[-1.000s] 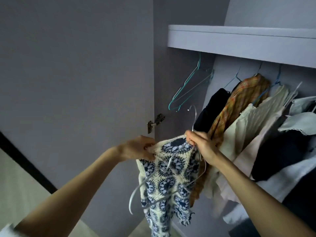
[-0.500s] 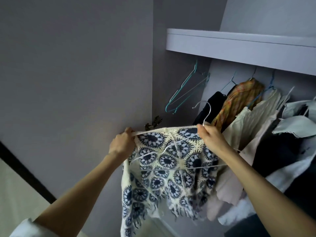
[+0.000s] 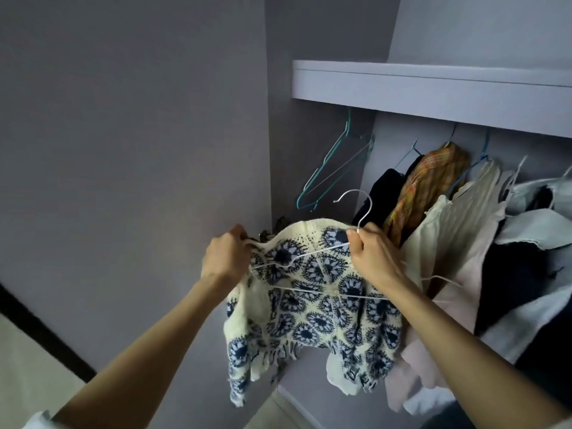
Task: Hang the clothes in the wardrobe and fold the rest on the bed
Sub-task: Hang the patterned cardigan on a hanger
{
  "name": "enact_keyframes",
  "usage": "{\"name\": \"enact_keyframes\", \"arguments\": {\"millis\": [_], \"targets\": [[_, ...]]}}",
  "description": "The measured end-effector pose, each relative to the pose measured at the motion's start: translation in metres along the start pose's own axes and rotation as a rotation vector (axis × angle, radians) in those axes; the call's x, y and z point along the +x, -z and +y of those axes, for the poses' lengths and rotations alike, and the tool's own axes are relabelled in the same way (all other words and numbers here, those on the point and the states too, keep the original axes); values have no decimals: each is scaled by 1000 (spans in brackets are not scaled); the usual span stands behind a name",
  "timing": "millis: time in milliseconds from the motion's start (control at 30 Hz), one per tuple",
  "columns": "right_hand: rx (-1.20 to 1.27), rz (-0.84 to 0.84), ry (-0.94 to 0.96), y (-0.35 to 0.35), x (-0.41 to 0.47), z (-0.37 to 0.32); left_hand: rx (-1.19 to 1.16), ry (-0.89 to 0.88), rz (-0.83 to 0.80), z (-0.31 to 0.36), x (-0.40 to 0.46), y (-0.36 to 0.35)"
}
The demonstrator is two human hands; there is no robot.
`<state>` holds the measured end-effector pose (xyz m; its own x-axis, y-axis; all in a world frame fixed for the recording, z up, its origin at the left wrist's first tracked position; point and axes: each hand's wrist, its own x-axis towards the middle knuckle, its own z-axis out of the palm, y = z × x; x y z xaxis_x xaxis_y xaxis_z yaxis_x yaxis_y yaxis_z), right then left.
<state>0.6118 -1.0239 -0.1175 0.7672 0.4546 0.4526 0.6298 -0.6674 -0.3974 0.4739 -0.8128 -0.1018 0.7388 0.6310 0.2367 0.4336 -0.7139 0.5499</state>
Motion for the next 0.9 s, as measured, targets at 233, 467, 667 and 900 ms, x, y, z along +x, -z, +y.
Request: {"name": "enact_keyframes", "arguments": {"millis": [233, 467, 667, 900], "targets": [[26, 24, 38, -11, -3, -20, -299, -91, -173, 38, -14, -18], [204, -69, -66, -10, 0, -16, 227, -324, -219, 25, -15, -30], [469, -242, -17, -3, -3, -5, 124, -427, -364, 20, -8, -20], [370, -328, 28, -1, -17, 34, 300, -499, -351, -2, -10, 4]]}}
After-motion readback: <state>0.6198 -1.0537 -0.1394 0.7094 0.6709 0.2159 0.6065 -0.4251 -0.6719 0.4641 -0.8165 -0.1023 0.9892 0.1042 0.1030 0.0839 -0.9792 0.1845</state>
